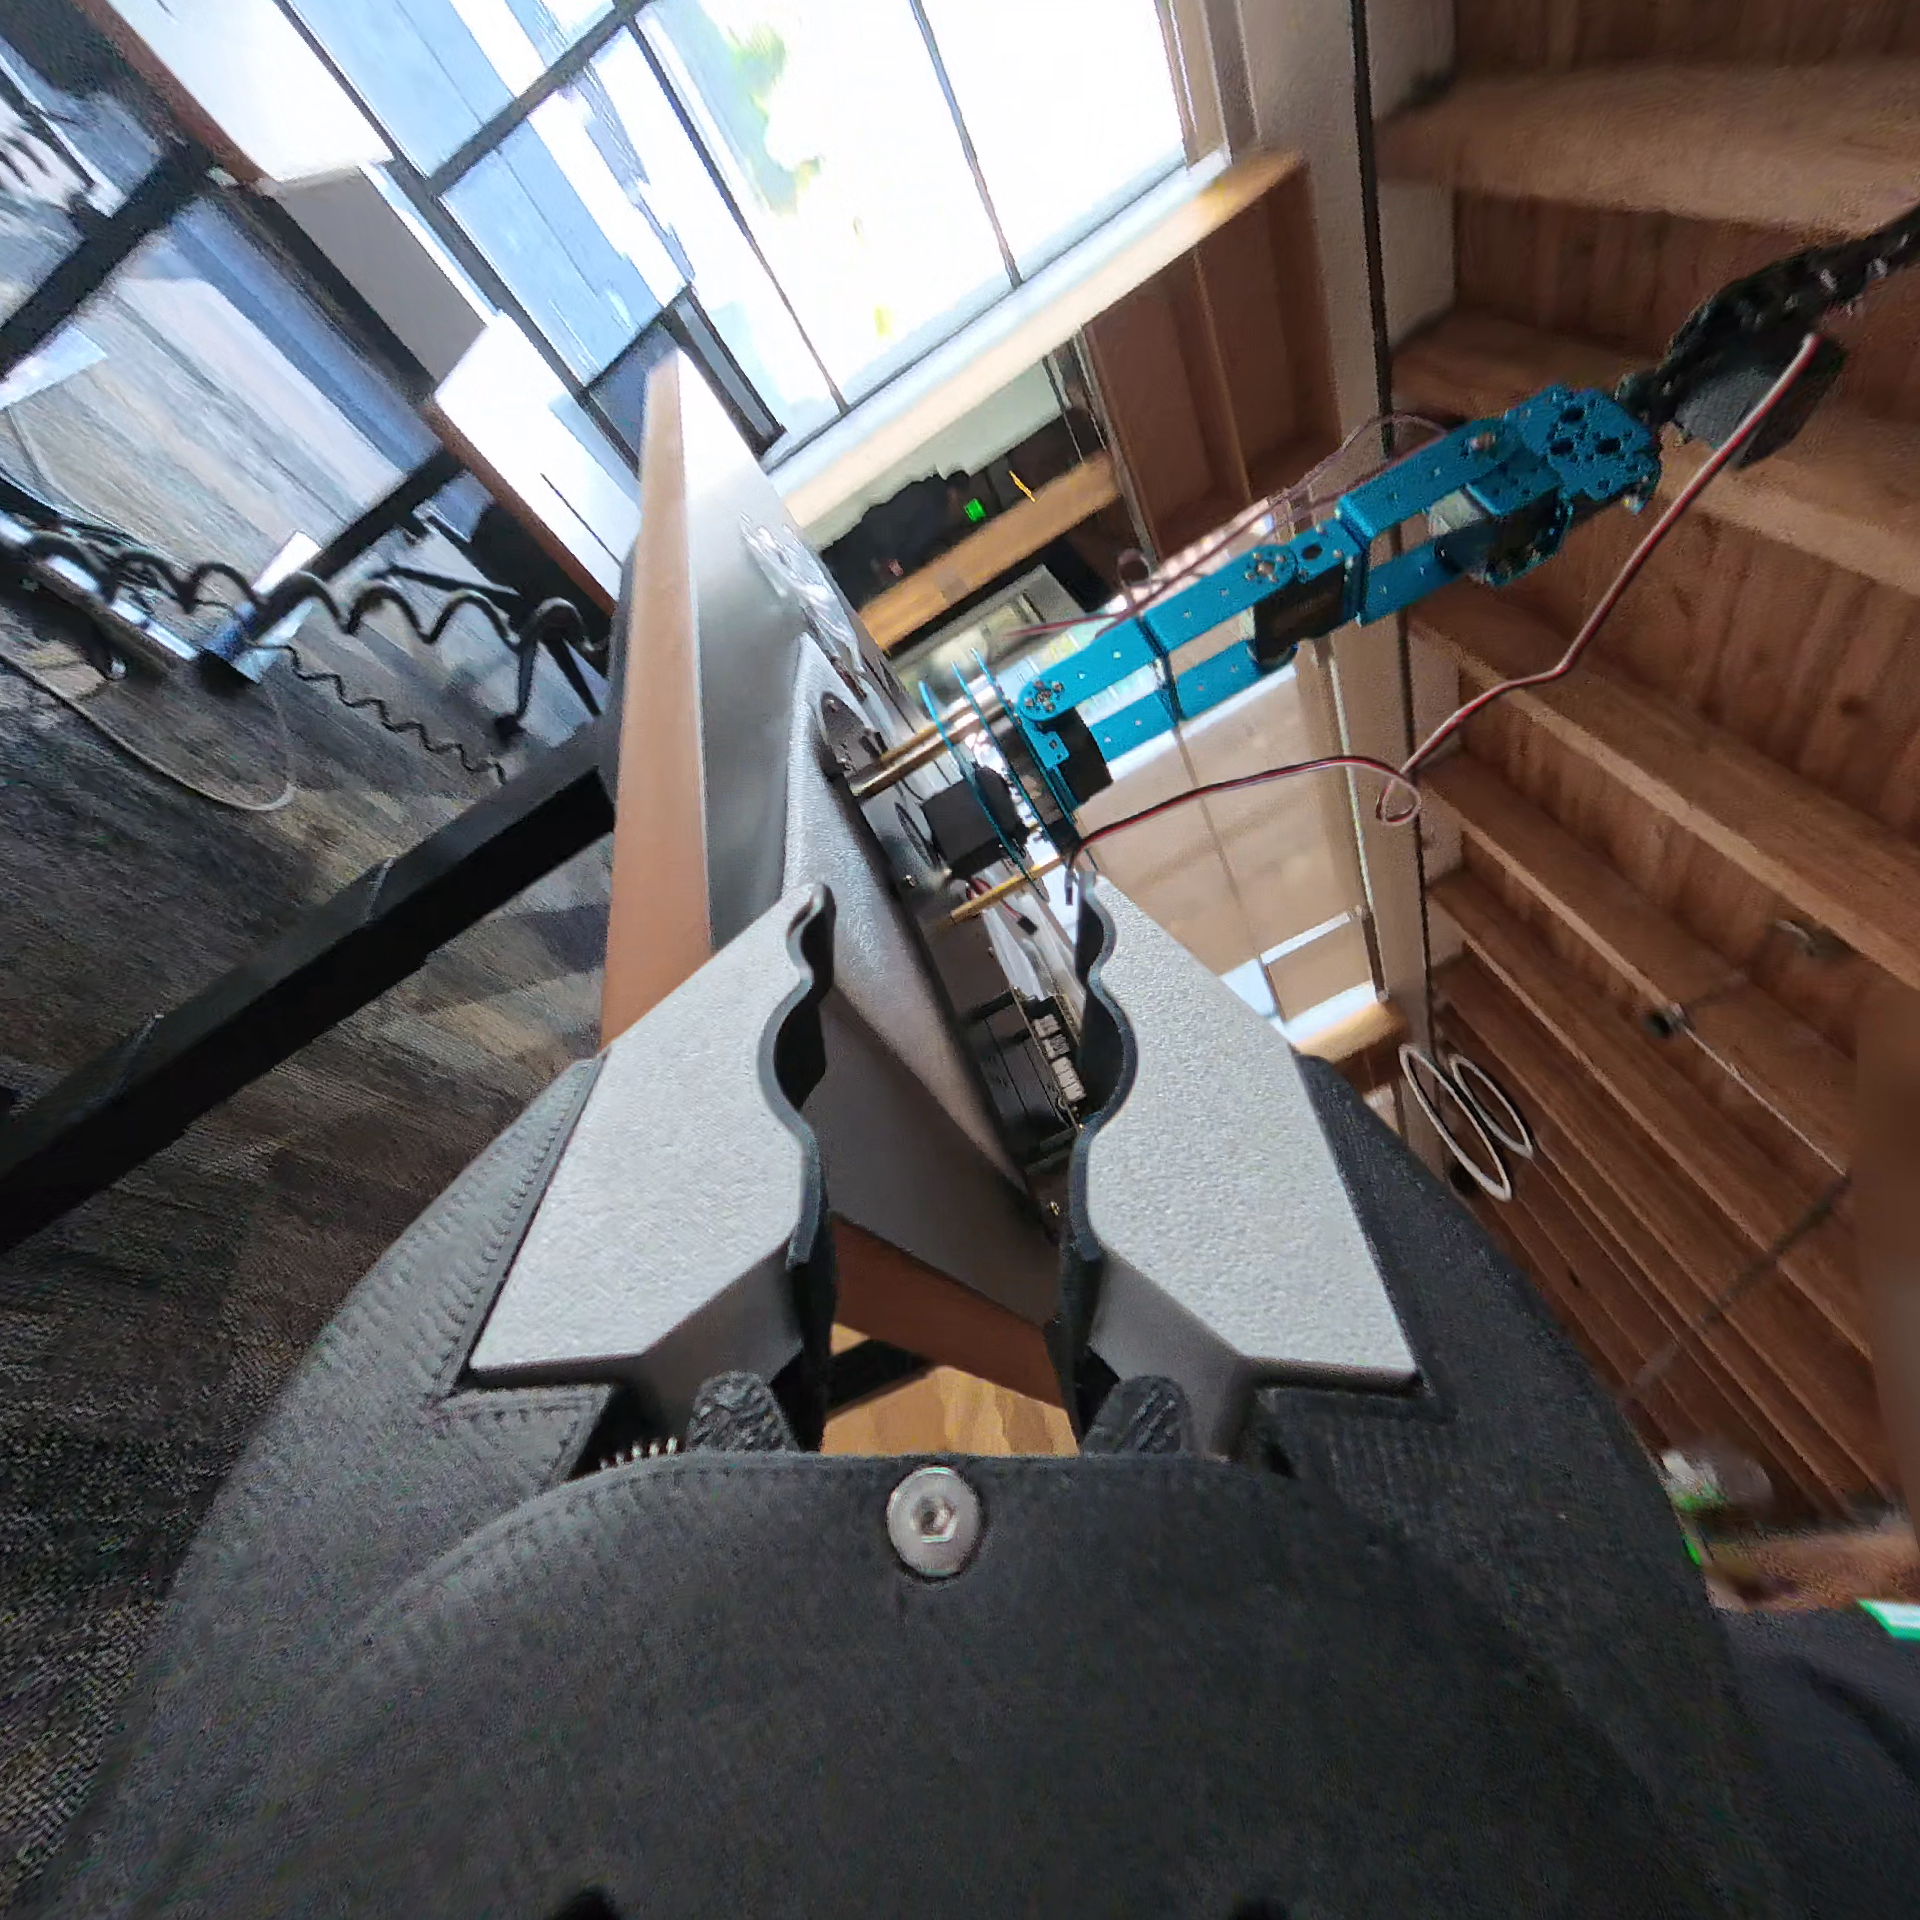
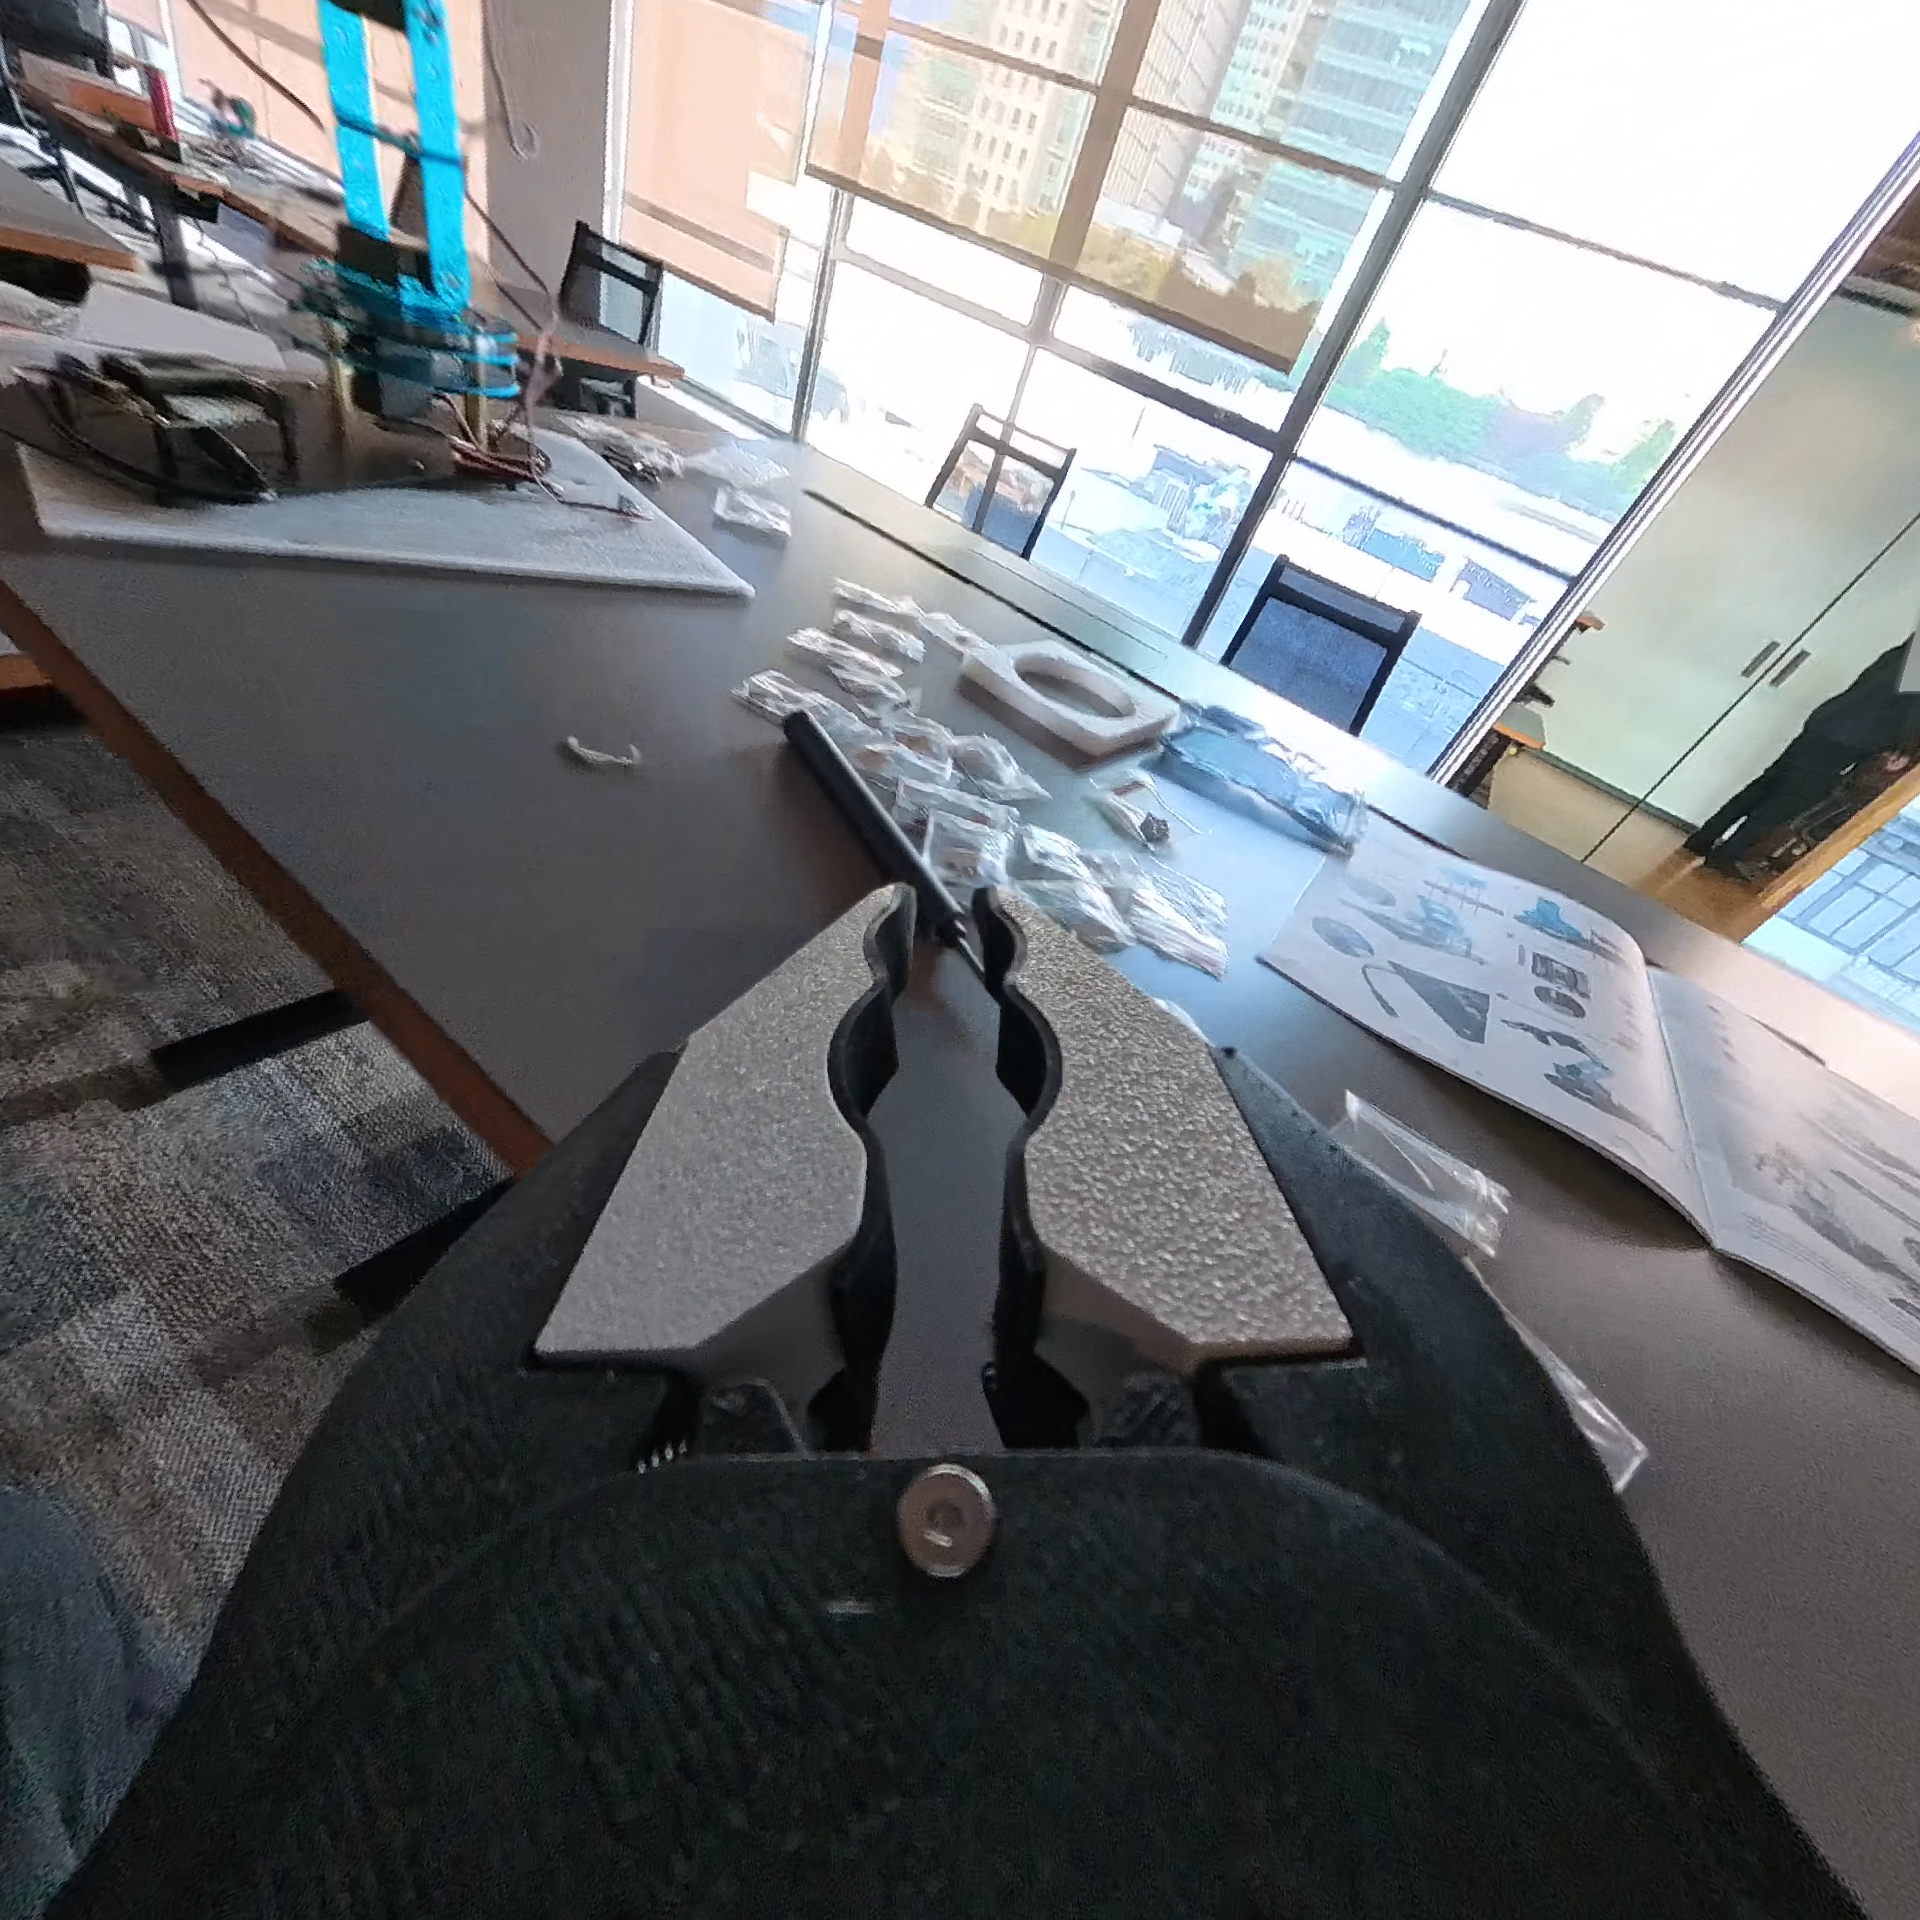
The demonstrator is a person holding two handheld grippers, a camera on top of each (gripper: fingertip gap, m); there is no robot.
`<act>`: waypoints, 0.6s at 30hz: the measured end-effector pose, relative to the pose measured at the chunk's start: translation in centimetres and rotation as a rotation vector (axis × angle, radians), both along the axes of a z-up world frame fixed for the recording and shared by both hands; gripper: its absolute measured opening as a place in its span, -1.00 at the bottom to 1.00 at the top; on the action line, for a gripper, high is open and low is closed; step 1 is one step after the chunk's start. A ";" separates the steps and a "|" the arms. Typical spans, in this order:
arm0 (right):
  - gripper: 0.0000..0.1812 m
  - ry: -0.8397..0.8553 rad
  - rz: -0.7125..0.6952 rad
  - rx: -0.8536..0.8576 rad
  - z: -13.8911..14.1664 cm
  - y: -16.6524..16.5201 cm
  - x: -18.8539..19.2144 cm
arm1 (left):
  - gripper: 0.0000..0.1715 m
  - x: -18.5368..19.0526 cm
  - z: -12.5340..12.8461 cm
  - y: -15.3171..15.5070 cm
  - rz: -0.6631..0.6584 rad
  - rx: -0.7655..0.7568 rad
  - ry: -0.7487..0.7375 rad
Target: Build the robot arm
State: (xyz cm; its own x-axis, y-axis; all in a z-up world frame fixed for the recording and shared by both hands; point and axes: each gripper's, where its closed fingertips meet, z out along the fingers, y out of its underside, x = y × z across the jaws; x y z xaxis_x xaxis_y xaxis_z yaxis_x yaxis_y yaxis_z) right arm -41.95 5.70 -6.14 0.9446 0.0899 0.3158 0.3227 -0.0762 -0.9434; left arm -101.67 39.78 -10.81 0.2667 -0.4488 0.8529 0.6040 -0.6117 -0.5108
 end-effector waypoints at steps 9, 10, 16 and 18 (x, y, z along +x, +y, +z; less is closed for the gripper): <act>-0.71 0.048 -0.031 0.017 0.7 1.4 13.5 | -0.50 -0.6 1.3 -7.3 0.331 0.010 0.067; -0.70 0.054 -0.039 0.022 0.9 1.1 15.8 | -0.50 -0.1 2.0 -8.5 0.368 0.016 0.075; -0.68 0.049 -0.047 0.031 1.6 -0.4 30.4 | -0.51 6.5 6.2 -16.8 0.546 0.058 0.187; -0.68 0.057 -0.031 0.029 1.2 0.0 34.9 | -0.52 9.5 7.3 -19.2 0.587 0.066 0.231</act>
State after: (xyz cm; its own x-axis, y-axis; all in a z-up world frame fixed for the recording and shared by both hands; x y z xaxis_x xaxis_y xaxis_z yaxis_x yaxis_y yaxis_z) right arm -7.05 5.66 -4.95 0.9633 0.0521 0.2633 0.2661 -0.0580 -0.9622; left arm -92.21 20.57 -3.52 0.6584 -0.2212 0.7194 0.6990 -0.1750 -0.6934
